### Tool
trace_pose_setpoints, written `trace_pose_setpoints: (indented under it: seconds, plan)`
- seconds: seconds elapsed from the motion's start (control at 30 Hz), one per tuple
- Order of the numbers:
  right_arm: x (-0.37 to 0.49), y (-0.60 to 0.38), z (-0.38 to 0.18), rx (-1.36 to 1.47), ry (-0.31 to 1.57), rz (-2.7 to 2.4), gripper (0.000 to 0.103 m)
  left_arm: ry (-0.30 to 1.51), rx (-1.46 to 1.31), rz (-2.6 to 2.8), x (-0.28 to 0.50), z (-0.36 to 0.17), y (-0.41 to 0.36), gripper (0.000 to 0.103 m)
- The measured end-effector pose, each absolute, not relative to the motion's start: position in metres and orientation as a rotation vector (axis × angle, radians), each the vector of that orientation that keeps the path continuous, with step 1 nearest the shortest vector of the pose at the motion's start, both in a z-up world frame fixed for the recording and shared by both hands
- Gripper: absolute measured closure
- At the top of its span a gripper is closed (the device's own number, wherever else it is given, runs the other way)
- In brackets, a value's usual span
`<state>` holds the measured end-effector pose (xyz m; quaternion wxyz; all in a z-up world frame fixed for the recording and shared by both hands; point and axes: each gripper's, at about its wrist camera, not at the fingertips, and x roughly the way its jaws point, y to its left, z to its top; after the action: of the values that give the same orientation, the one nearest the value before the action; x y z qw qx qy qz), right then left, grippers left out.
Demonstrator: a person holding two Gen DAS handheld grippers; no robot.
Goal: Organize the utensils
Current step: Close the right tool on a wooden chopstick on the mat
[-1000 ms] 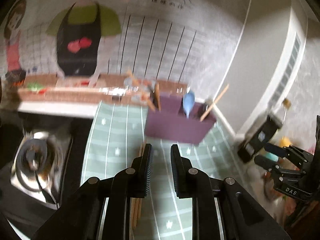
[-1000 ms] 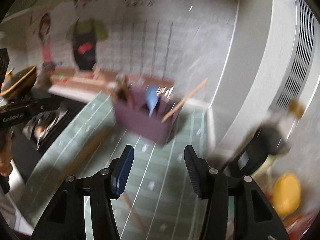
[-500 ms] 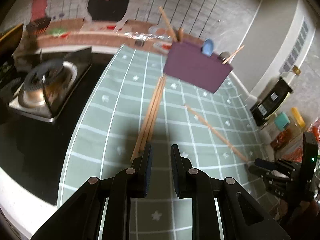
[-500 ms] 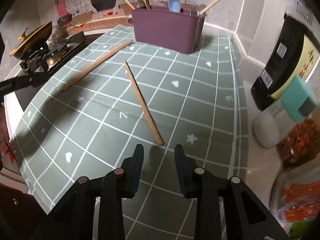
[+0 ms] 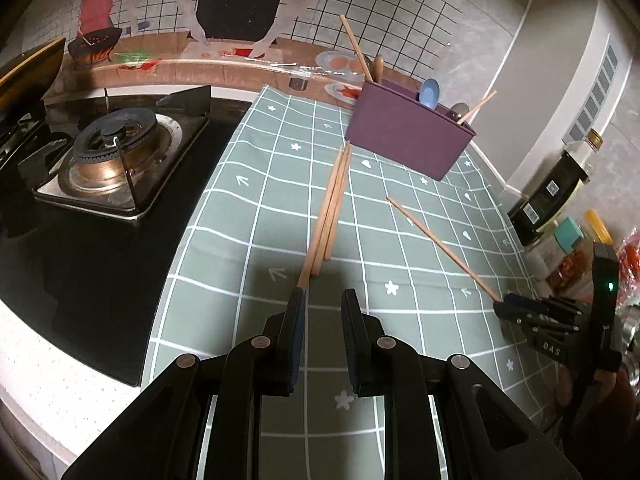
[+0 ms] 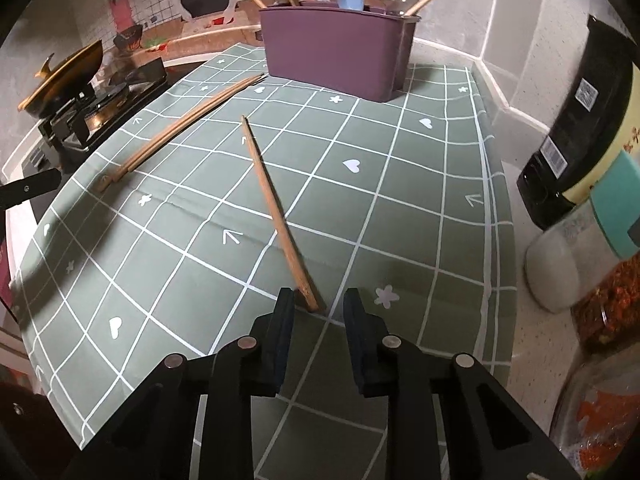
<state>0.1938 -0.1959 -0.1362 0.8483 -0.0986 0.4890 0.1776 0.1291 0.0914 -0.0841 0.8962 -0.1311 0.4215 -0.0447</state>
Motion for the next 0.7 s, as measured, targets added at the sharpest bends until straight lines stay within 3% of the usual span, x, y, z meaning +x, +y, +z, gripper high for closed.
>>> trace_pose_setpoints:
  seconds: [0.03,0.07,0.7]
  plan:
    - [0.194,-0.194,-0.136,-0.208,1.028,0.377,0.083,0.878,-0.273,-0.101,0.127,-0.085,0.092,0.083]
    - [0.194,-0.194,-0.136,-0.207,1.026,0.378,0.094,0.88,-0.273,-0.105,0.127,-0.085,0.092,0.083]
    - [0.178,-0.199,-0.082,-0.106,0.905,0.294,0.098,0.968,-0.279,-0.195,0.173,-0.108,0.067,0.083]
